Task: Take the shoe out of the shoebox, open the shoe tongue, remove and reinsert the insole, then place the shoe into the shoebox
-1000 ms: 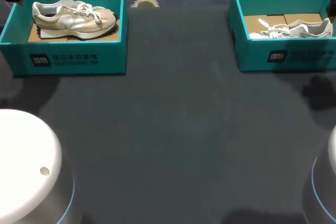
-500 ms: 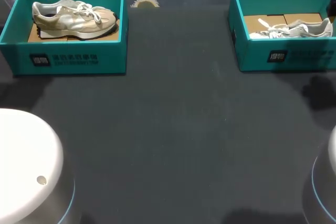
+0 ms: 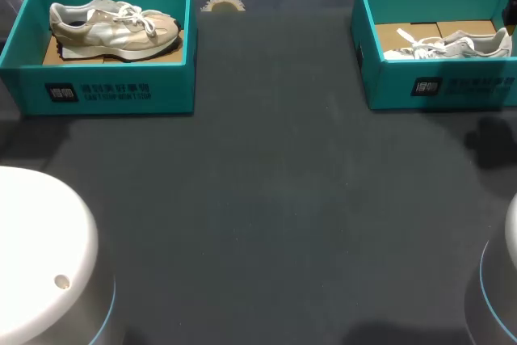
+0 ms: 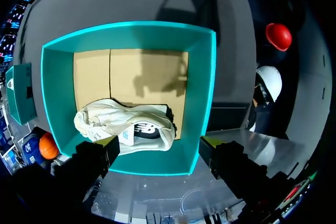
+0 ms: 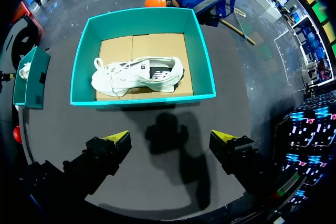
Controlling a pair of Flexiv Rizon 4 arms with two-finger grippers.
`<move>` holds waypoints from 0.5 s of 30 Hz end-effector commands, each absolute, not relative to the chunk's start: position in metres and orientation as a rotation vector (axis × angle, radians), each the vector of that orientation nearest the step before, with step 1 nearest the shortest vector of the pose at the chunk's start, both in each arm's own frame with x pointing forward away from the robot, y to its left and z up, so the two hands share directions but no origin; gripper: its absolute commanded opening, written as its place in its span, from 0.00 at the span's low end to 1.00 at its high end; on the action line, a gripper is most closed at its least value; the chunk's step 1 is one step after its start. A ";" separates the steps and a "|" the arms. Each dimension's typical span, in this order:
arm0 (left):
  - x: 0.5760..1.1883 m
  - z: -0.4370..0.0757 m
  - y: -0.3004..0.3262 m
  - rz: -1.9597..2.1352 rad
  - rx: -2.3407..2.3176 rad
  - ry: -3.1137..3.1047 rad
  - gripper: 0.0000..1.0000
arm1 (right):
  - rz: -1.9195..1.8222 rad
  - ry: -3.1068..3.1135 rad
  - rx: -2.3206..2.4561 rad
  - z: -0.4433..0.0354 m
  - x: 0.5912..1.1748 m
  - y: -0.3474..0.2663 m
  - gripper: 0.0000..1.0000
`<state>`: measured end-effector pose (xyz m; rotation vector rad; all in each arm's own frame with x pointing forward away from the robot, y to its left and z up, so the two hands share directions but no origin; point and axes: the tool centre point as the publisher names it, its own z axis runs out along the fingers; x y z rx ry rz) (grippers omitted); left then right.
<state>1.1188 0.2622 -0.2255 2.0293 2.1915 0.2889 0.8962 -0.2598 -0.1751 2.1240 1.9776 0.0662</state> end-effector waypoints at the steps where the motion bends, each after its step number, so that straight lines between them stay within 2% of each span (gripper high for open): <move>1: 1.145 -0.241 0.273 0.189 2.018 2.212 1.00 | 0.062 1.976 2.126 -0.175 0.897 -0.259 1.00; 15: 1.156 -0.254 0.276 0.202 2.052 2.203 1.00 | 0.062 1.976 2.126 -0.175 0.897 -0.259 1.00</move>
